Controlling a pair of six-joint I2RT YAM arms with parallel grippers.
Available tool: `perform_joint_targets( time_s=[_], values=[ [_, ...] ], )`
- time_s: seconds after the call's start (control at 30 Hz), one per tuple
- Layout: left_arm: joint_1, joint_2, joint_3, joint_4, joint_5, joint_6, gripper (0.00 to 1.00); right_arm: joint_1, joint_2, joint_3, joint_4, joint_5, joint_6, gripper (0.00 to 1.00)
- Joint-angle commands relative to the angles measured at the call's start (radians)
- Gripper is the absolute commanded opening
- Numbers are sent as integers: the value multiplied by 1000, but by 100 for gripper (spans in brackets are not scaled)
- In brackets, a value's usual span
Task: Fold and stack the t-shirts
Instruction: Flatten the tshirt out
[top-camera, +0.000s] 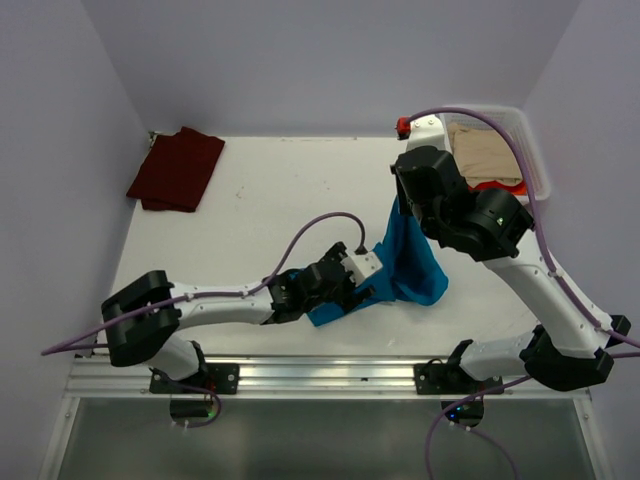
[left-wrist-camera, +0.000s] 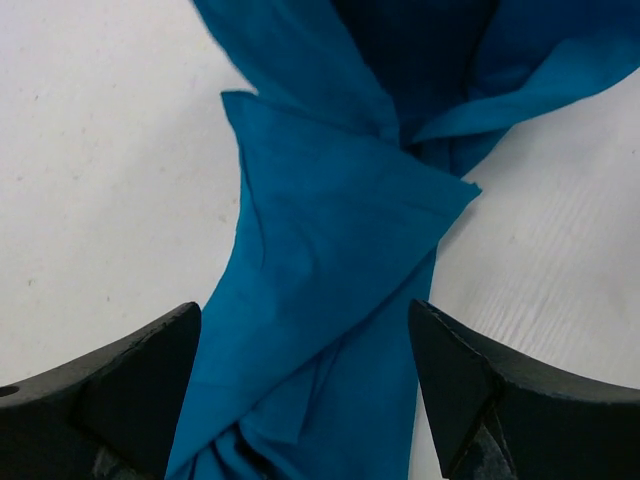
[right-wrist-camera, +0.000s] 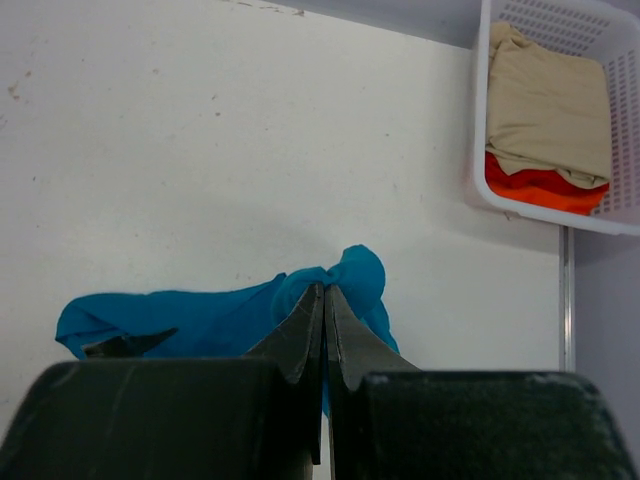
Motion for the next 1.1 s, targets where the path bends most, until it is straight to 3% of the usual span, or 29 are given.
perform_joint_targets(
  time_s=[0.0,0.7,0.87,1.0,1.07],
  values=[
    [-25,78,96,148,23,60,88,-1,-4,13,19,-11,10,0],
    [-28,342,226,168,85,9,81,-4,-27,16,8,3,6,0],
    [-28,362,235,159,63,1,67,-2,-35,7,9,7,7,0],
    [-28,370,241,148,53,-2,46,-4,-40,0,12,12,7,0],
    [-27,370,240,143,48,-5,41,-4,-43,-5,14,13,7,0]
  ],
)
